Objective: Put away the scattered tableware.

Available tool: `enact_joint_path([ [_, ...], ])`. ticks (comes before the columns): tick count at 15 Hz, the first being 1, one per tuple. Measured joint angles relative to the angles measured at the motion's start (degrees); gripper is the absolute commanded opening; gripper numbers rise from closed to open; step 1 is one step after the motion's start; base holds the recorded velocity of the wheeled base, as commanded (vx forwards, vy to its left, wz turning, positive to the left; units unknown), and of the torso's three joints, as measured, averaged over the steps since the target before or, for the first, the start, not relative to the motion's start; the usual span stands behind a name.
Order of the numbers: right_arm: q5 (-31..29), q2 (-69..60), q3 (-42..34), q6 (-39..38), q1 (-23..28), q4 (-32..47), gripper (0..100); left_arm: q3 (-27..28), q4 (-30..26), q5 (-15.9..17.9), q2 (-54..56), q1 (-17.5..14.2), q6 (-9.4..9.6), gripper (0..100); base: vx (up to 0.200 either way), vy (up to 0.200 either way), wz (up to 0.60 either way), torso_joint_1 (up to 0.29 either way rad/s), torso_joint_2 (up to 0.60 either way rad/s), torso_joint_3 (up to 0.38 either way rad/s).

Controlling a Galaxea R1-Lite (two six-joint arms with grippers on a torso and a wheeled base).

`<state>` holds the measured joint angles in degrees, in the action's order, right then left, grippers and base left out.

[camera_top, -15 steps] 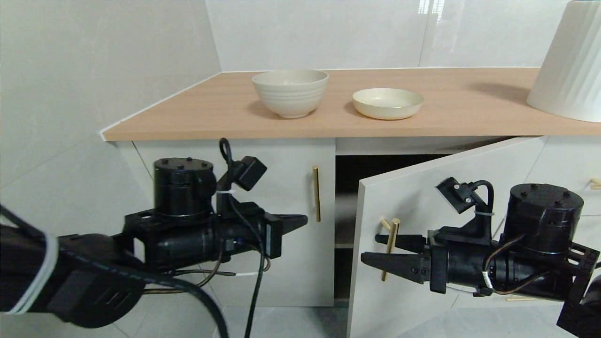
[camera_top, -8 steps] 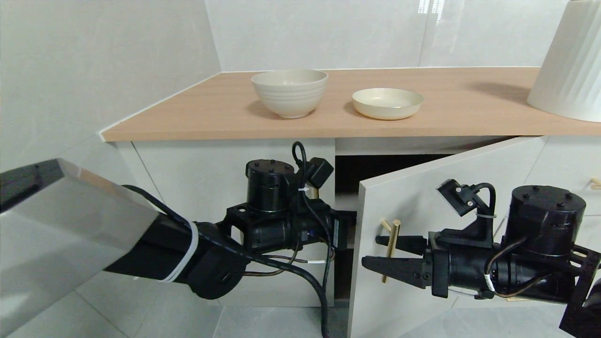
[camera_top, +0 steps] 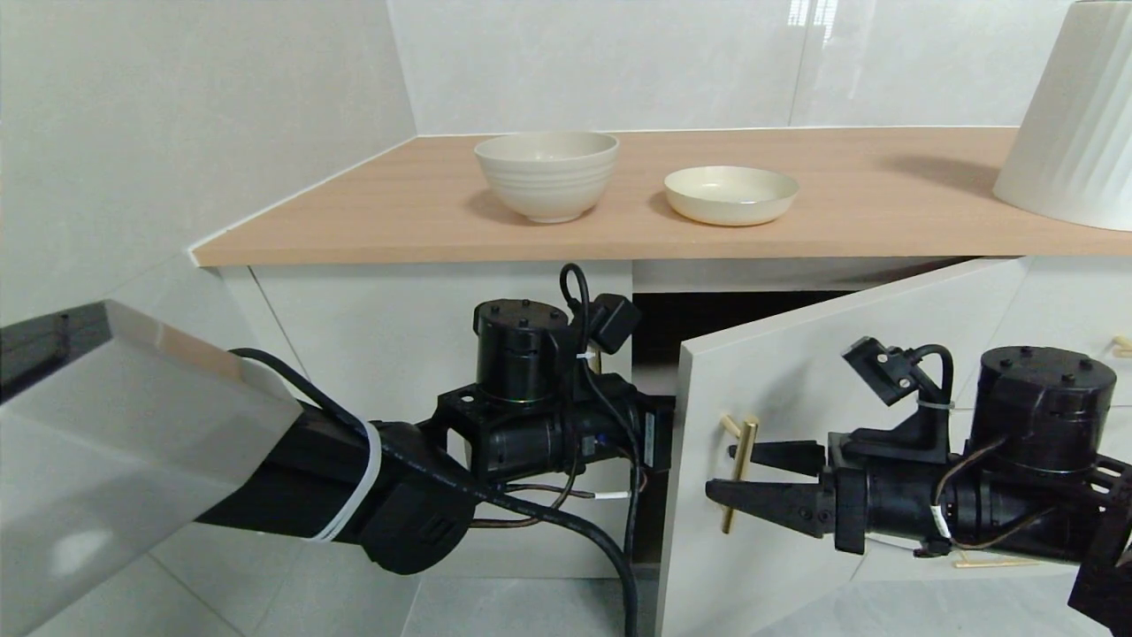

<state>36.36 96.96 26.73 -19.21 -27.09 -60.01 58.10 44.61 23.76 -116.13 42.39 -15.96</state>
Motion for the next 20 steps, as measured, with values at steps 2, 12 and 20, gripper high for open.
enact_joint_path([
  [2,-0.1,-0.7,0.3,0.1,2.7,0.0,100,-0.2,1.8,0.0,-0.1,0.1,-0.05,0,0.000,0.000,0.00,0.000,0.00,0.000],
  [12,-1.1,-15.8,-13.9,0.7,2.1,-1.0,100,-0.9,3.9,1.1,-0.5,1.2,-0.32,0,0.000,0.000,0.00,0.000,0.00,0.000],
  [20,-0.7,-24.8,-20.9,0.5,-0.3,0.3,100,0.2,3.9,0.8,-1.1,1.5,-0.46,0,-0.075,0.000,0.00,0.003,0.00,0.001],
])
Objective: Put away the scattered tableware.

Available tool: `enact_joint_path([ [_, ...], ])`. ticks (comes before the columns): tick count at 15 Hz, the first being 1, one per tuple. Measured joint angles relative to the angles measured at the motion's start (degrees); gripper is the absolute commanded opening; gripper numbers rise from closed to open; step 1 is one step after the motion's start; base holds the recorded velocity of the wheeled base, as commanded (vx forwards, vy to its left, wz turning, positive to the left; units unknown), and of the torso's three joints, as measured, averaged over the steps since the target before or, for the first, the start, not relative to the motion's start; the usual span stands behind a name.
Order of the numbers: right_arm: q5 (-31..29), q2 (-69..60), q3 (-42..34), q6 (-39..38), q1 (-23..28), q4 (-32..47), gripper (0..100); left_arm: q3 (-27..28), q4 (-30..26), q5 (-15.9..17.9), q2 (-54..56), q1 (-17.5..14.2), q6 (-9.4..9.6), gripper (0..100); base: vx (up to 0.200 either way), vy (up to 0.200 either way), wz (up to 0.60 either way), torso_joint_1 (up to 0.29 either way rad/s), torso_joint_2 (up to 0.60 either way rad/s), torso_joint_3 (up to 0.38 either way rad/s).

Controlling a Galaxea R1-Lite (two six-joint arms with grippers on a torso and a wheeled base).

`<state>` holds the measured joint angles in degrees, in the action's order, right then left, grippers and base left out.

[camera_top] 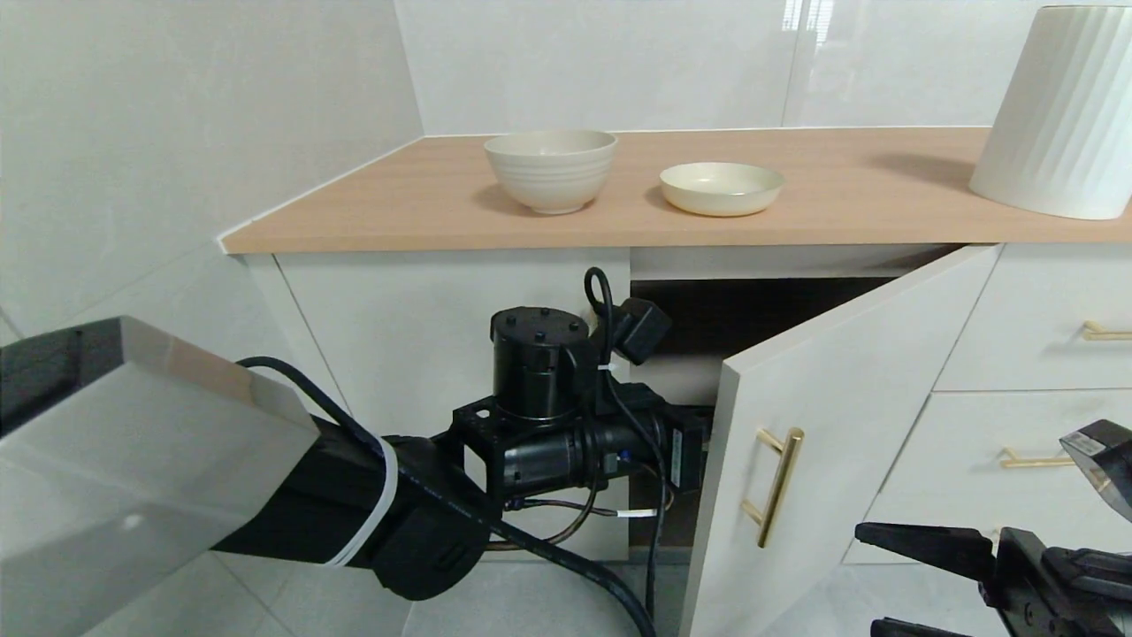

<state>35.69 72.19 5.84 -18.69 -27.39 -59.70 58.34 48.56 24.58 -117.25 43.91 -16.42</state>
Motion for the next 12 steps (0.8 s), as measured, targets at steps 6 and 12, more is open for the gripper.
enact_joint_path([
  [6,0.0,-1.5,-0.9,0.0,0.0,0.1,100,4.3,-0.3,-0.4,-4.7,-0.1,-0.49,0,0.000,0.000,0.00,0.000,0.00,0.000],
  [12,0.1,-2.8,-1.5,0.0,0.0,0.0,100,5.7,-1.8,-0.8,-4.9,0.6,-1.06,0,-0.100,0.000,0.00,0.005,0.00,0.001],
])
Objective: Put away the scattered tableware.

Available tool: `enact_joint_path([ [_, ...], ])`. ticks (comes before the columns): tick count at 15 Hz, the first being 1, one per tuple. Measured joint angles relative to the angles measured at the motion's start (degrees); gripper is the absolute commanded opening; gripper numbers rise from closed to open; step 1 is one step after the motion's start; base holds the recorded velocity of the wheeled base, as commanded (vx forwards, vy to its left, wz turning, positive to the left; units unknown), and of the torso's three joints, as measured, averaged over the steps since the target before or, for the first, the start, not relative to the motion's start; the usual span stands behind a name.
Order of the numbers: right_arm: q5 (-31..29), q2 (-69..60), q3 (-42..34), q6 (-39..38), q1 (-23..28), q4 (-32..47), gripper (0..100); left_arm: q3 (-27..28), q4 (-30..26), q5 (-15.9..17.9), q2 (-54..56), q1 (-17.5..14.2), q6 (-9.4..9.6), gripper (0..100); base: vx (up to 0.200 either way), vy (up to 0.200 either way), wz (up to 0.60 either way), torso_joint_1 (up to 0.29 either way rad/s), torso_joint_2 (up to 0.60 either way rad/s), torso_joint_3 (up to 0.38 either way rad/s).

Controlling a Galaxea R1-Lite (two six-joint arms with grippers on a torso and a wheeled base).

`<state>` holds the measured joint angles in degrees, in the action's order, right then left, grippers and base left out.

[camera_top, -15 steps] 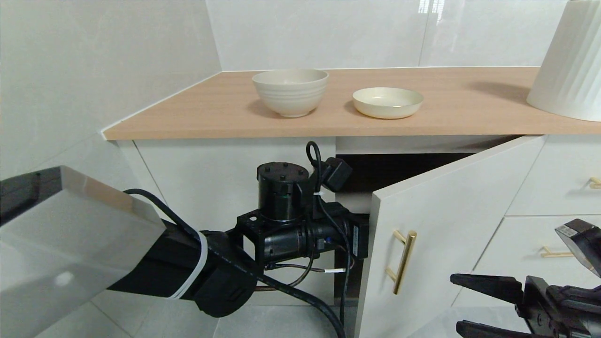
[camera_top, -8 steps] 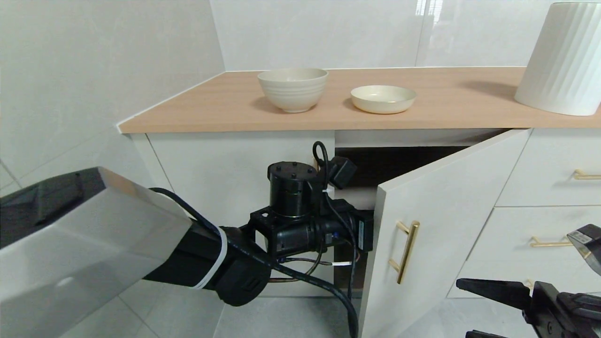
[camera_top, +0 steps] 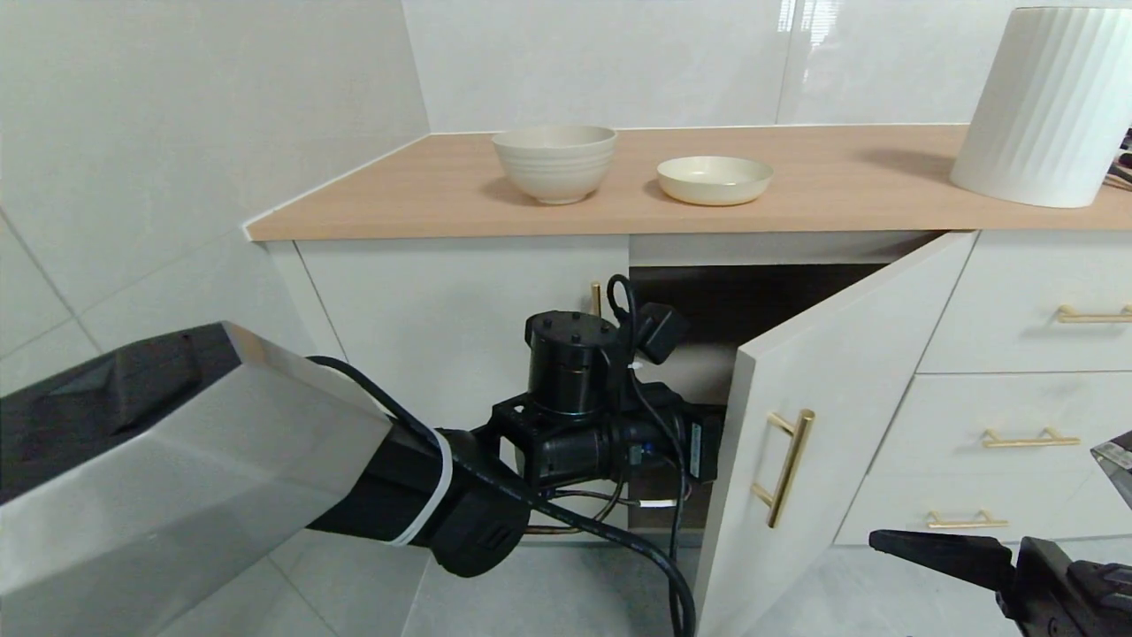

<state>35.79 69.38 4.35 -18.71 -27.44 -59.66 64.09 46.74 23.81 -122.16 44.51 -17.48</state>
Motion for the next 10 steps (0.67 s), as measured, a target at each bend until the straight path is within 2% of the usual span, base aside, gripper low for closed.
enact_joint_path([
  [6,0.0,-0.9,-0.6,-0.1,-0.2,0.0,100,2.0,-1.9,-1.3,0.0,2.5,0.00,0,0.000,0.000,0.00,0.000,0.00,0.000],
  [9,0.0,-1.0,-0.7,-0.1,-0.3,0.0,100,2.0,-1.8,-2.2,0.0,2.5,0.00,0,-0.200,0.000,0.00,0.009,0.01,0.001],
  [10,0.0,-1.1,-0.8,-0.1,-0.4,0.0,100,2.0,-1.9,-2.2,-0.1,2.5,0.02,0,0.000,0.000,0.00,0.000,0.00,0.000],
])
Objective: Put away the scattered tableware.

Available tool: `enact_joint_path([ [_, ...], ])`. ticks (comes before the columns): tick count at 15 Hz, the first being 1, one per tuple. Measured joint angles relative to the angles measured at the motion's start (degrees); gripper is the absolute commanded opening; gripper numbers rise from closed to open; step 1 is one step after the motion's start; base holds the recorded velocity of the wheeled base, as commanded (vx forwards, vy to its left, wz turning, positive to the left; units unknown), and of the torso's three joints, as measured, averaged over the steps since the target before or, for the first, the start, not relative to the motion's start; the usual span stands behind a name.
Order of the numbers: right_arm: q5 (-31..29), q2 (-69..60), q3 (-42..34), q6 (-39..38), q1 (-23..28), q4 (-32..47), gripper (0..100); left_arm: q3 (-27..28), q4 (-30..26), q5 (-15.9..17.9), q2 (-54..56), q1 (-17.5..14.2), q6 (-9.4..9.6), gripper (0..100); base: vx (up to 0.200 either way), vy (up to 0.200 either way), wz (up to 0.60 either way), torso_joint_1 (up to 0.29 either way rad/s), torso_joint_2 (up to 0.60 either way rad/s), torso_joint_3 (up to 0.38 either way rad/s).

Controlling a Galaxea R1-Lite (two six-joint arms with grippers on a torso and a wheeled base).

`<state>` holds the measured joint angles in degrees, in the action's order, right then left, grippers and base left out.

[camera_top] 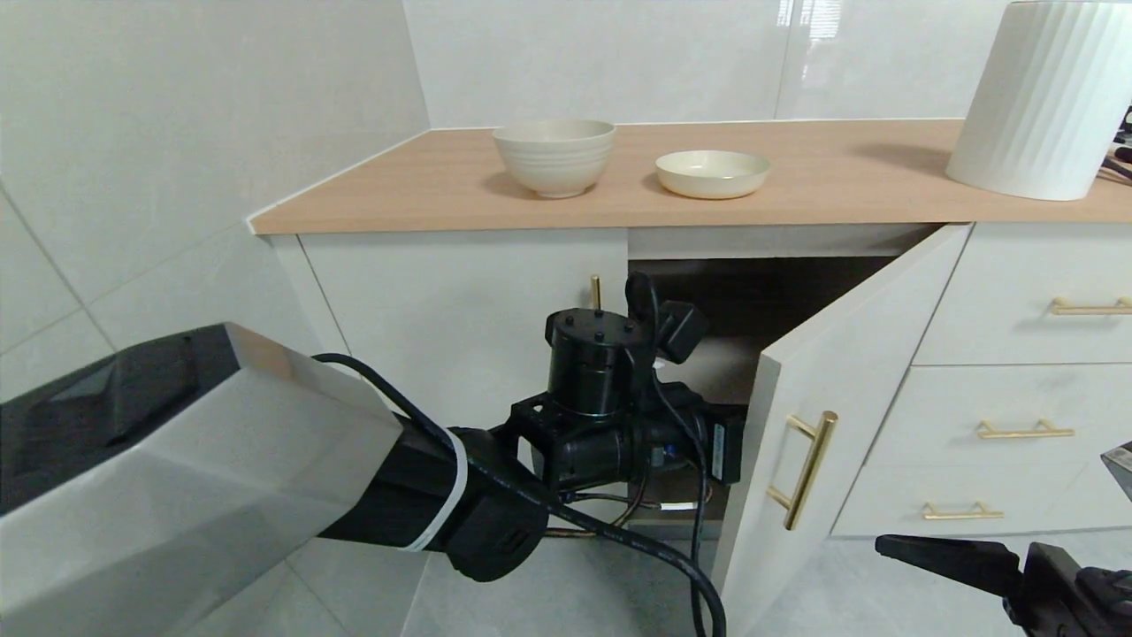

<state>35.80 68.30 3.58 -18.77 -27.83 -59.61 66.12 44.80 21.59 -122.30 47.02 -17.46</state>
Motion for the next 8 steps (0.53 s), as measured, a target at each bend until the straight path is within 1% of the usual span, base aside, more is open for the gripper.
enact_joint_path([
  [3,0.1,-0.1,-0.2,0.0,-0.6,-0.1,100,1.6,-1.1,0.5,-0.7,0.3,0.00,0,0.000,0.000,0.00,0.000,0.00,0.000],
  [5,0.2,-0.1,-0.3,0.0,-1.2,0.0,100,3.6,-1.9,0.2,-1.7,0.0,-0.02,0,0.000,0.000,0.00,0.000,0.00,0.000],
  [8,0.5,-0.6,-0.5,0.0,-3.4,0.0,100,6.4,-4.5,-0.5,-2.9,0.5,0.02,0,0.000,0.000,0.00,0.000,0.00,0.000],
])
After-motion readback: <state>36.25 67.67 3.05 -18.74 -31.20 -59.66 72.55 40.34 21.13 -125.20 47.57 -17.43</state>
